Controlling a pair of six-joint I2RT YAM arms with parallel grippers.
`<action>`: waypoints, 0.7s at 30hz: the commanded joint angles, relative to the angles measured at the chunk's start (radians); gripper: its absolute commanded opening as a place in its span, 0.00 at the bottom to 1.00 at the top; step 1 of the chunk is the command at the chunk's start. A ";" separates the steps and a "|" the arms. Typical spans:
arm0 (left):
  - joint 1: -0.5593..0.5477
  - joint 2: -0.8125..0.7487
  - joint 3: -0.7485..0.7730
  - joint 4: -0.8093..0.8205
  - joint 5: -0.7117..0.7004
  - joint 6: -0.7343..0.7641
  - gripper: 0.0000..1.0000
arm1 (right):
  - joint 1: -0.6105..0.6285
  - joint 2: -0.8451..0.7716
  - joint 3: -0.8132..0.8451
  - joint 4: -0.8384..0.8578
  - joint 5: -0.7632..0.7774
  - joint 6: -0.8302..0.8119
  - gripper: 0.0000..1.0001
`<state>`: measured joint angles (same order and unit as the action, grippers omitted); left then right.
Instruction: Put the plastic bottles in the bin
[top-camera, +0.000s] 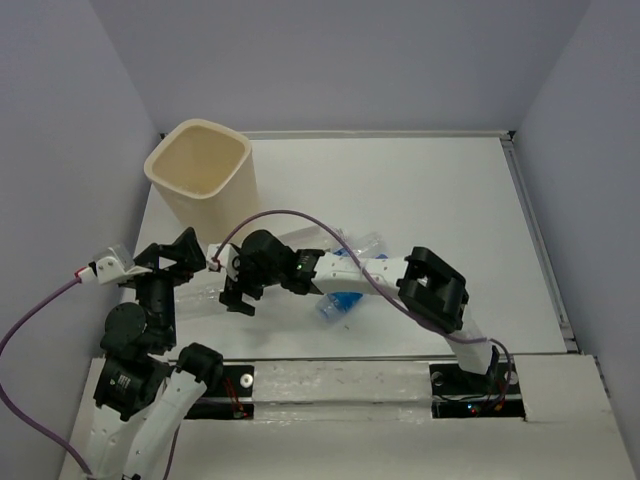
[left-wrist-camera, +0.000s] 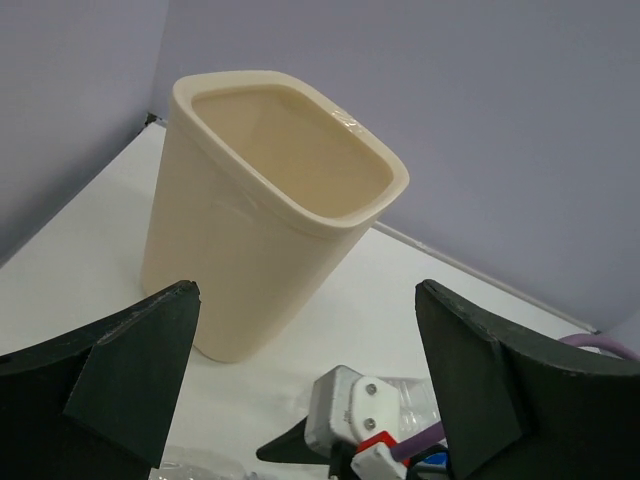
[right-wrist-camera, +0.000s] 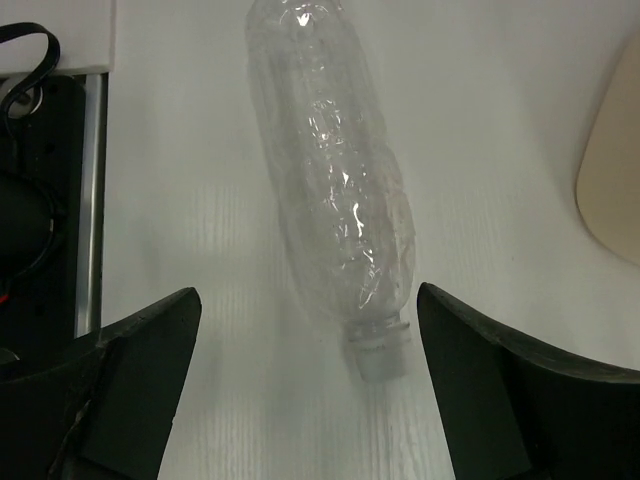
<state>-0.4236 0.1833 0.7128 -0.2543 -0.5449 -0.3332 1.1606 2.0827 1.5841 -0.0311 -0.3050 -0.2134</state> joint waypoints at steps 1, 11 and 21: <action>0.008 0.002 -0.004 0.052 -0.033 -0.006 0.99 | -0.002 0.077 0.148 0.034 -0.036 -0.064 0.95; 0.013 0.018 -0.010 0.070 0.008 0.005 0.99 | 0.016 0.319 0.410 -0.095 -0.013 -0.129 0.98; 0.046 0.010 -0.013 0.086 0.043 0.002 0.99 | 0.025 0.341 0.406 -0.045 -0.031 -0.101 0.78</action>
<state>-0.4080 0.1886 0.7086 -0.2379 -0.5270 -0.3328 1.1664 2.4626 1.9820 -0.1566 -0.3153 -0.3264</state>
